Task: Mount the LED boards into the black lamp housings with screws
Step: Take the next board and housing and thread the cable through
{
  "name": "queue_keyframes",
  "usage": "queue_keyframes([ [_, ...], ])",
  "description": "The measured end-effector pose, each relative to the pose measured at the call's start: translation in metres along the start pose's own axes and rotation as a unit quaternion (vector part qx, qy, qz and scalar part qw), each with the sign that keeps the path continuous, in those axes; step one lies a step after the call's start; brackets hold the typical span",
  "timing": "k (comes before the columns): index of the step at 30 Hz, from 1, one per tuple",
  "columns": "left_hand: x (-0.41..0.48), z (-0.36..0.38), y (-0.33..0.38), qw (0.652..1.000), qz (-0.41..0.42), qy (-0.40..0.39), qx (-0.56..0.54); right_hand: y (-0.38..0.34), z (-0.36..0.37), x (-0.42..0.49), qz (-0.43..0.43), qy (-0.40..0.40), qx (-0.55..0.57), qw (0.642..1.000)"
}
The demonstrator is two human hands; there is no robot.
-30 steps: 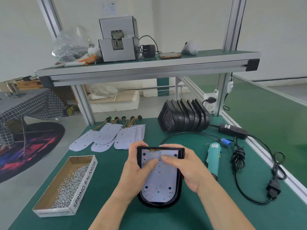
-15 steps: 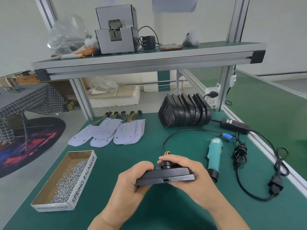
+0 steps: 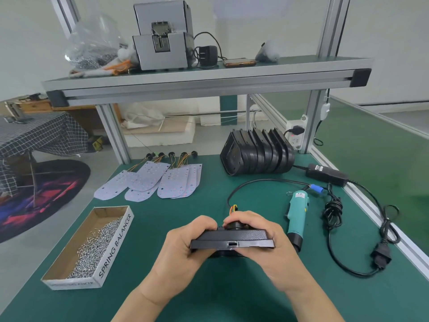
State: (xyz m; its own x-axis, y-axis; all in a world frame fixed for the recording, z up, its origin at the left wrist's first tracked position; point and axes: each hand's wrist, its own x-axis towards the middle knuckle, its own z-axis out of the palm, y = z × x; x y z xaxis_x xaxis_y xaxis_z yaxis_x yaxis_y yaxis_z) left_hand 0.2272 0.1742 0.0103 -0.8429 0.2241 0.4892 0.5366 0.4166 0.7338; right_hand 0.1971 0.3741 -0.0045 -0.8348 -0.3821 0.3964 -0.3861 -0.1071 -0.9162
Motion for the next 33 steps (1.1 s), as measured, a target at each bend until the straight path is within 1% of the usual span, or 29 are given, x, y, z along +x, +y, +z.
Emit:
queue_keyframes([
  [4,0.004,-0.002,-0.002,0.999,-0.039,0.007,0.0,-0.001,-0.002,0.003,0.025,-0.003,0.011,1.0],
  [6,0.014,-0.004,-0.003,0.995,-0.086,0.032,-0.023,0.002,-0.004,0.003,0.052,0.007,0.032,0.998],
  [7,0.019,-0.006,-0.003,0.989,-0.127,0.053,-0.06,0.003,-0.004,0.003,0.066,0.019,0.03,0.997],
  [8,0.025,-0.007,-0.005,0.977,-0.171,0.071,-0.108,0.006,-0.004,0.003,0.077,0.037,0.008,0.996],
  [9,0.031,-0.009,-0.008,0.962,-0.212,0.083,-0.151,0.01,-0.003,0.003,0.087,0.057,-0.037,0.994],
  [11,0.039,-0.009,-0.017,0.94,-0.269,0.085,-0.19,0.021,0.002,0.004,0.106,0.098,-0.119,0.982],
  [12,0.041,-0.007,-0.022,0.935,-0.286,0.083,-0.193,0.027,0.006,0.004,0.119,0.118,-0.126,0.978],
  [15,0.046,-0.001,-0.037,0.929,-0.316,0.09,-0.173,0.039,0.017,0.008,0.162,0.159,-0.104,0.968],
  [21,0.047,0.007,-0.058,0.919,-0.359,0.067,-0.151,0.058,0.025,0.009,0.203,0.191,-0.101,0.955],
  [26,0.042,0.006,-0.069,0.916,-0.397,0.028,-0.057,0.068,0.021,0.006,0.244,0.227,-0.112,0.936],
  [27,0.041,0.003,-0.071,0.916,-0.399,0.031,-0.028,0.069,0.02,0.007,0.251,0.226,-0.115,0.934],
  [29,0.039,-0.009,-0.073,0.918,-0.388,0.069,0.038,0.07,0.018,0.008,0.264,0.214,-0.122,0.933],
  [30,0.039,-0.02,-0.076,0.917,-0.376,0.095,0.091,0.07,0.018,0.009,0.269,0.208,-0.125,0.932],
  [31,0.036,-0.033,-0.078,0.91,-0.364,0.119,0.157,0.07,0.017,0.01,0.273,0.203,-0.129,0.932],
  [33,0.027,-0.066,-0.087,0.877,-0.358,0.172,0.272,0.071,0.016,0.011,0.276,0.197,-0.14,0.93],
])
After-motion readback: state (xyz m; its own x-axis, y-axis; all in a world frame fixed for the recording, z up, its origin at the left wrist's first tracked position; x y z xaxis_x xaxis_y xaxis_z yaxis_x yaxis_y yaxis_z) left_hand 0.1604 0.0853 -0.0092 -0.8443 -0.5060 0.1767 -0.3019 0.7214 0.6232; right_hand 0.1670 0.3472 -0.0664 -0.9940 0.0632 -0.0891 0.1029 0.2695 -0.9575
